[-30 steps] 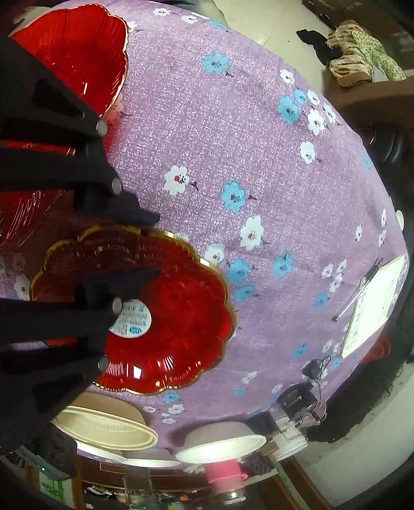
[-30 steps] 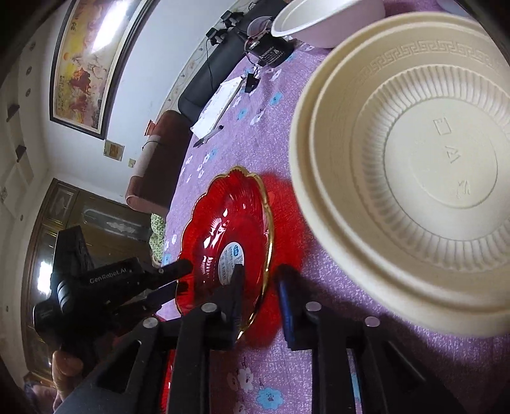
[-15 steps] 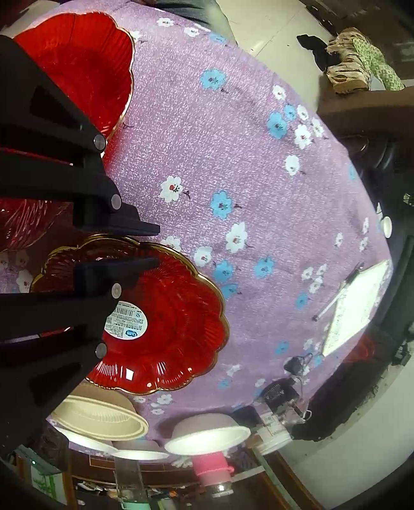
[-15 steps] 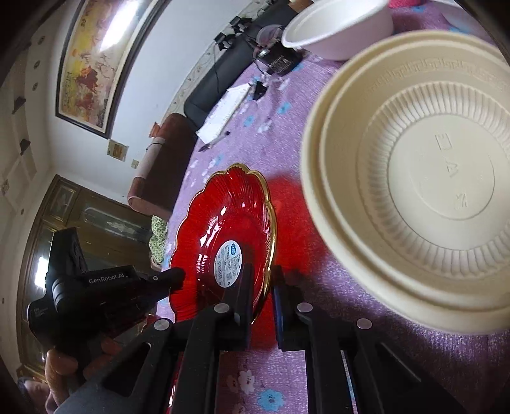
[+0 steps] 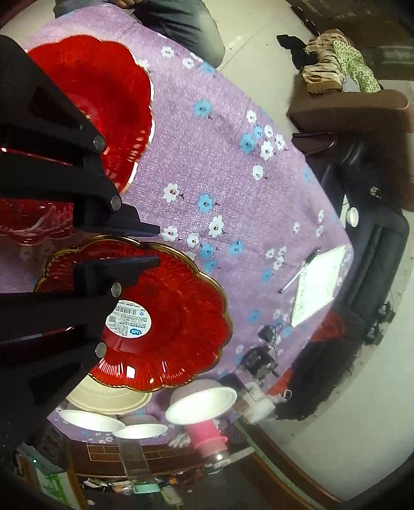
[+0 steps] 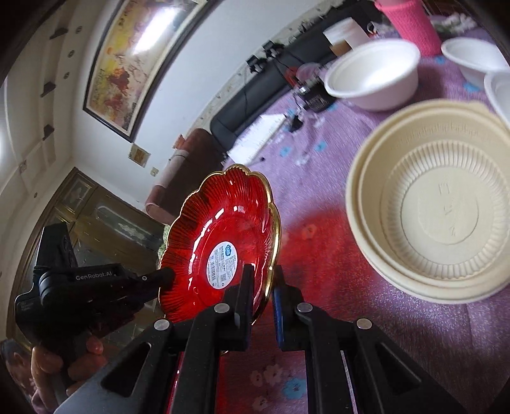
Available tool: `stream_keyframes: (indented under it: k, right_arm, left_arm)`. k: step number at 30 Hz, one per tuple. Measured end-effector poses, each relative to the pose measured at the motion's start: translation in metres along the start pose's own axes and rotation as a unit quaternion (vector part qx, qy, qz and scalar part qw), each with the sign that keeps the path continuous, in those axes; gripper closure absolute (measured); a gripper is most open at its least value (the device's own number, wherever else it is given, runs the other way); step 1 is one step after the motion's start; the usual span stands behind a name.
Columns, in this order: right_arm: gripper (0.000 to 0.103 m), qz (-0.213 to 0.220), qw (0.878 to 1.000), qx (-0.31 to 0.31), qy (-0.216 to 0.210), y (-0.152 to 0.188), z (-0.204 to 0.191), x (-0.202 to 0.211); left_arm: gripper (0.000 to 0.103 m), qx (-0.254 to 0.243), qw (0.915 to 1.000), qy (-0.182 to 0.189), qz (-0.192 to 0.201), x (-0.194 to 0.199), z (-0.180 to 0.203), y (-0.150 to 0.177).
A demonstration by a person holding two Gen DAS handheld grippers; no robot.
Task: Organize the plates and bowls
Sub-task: 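Lower the small red plate onto the large red plate and open the left gripper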
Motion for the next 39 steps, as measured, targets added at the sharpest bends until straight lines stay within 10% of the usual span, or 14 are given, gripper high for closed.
stream_keyframes:
  k: [21,39]
  right_arm:
    - [0.093,-0.059,0.992,0.106,-0.041,0.093,-0.105,0.027]
    - [0.093,-0.121,0.980,0.157,0.018,0.156,-0.112,-0.008]
  left_arm:
    - [0.093,0.056,0.9967,-0.017,0.056,0.069,-0.120,0.074]
    - [0.093,0.052,0.9952,-0.070,0.043,0.046,-0.169,0.098]
Point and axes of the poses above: each gripper's, at about its wrist camera, not at the fingertips, and x roughly against the way its jaws point, z to its right, y to its underside, the point moved 10 cm from there along -x, roughly the way its jaws point, and after that the axes turned 8 degrees about -y, right-handed, at the moved point
